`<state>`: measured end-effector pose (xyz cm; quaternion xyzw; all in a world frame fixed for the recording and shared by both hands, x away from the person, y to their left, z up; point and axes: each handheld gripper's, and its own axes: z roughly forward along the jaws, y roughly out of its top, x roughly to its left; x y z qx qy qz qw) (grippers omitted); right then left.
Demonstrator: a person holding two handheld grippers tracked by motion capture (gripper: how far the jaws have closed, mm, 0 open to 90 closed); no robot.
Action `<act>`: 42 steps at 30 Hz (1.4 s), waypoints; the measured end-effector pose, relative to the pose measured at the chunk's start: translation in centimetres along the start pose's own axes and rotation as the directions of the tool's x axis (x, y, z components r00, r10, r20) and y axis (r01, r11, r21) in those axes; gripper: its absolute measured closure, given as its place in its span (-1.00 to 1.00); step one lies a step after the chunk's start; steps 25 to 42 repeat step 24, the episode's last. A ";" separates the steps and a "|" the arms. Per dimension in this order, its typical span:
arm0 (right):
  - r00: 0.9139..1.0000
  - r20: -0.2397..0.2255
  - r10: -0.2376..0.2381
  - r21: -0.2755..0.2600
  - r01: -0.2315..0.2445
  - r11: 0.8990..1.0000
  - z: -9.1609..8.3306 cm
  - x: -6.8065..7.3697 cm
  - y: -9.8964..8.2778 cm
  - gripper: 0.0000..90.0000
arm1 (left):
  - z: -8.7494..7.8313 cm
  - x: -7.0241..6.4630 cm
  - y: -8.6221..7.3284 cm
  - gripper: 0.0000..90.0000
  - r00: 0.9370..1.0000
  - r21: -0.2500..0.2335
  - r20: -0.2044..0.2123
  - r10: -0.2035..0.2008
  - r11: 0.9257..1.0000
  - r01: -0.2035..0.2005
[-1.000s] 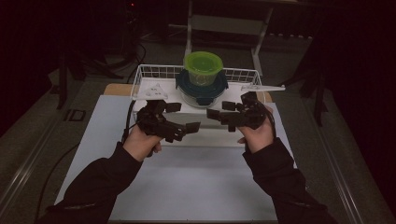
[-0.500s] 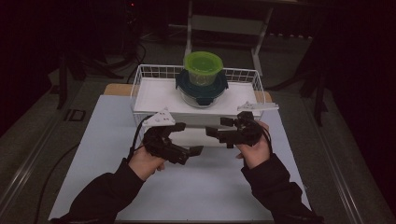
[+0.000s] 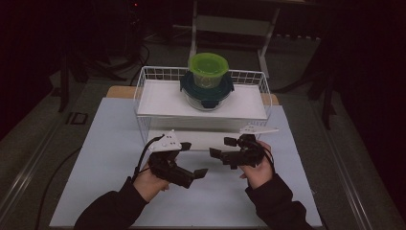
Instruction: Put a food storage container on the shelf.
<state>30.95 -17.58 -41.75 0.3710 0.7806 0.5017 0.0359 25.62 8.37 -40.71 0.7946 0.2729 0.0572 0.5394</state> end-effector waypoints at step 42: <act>1.000 0.012 0.015 0.056 -0.016 0.998 1.0 -2.1 -6.2 -0.60 | 1.3 0.7 -5.4 -0.97 0.999 0.052 -0.006 -0.046 0.998 0.046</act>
